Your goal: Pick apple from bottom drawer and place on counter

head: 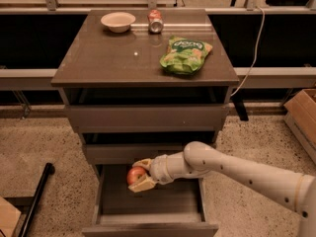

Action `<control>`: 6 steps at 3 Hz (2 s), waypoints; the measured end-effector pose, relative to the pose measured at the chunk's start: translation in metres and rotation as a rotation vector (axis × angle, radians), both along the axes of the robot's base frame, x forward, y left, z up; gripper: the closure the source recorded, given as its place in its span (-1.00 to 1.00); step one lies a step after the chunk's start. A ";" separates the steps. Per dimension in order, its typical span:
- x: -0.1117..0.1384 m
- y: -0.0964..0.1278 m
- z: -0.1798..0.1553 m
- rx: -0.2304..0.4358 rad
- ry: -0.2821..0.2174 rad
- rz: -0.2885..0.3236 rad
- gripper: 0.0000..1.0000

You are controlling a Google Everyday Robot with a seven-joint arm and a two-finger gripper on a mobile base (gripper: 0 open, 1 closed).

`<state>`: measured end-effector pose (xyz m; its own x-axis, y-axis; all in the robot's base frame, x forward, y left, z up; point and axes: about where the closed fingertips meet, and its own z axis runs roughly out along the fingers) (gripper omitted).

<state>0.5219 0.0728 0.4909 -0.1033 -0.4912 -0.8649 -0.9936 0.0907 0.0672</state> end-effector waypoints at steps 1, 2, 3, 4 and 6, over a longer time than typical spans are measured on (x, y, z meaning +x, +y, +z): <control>-0.011 -0.018 0.082 -0.036 -0.110 -0.008 1.00; 0.006 -0.026 0.176 -0.094 -0.278 -0.015 1.00; 0.035 -0.023 0.309 -0.156 -0.454 -0.017 1.00; 0.066 -0.024 0.418 -0.181 -0.596 -0.050 1.00; 0.079 -0.028 0.454 -0.152 -0.645 -0.082 1.00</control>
Offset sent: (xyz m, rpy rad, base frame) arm 0.0454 -0.0484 0.3834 -0.2543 -0.6480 -0.0297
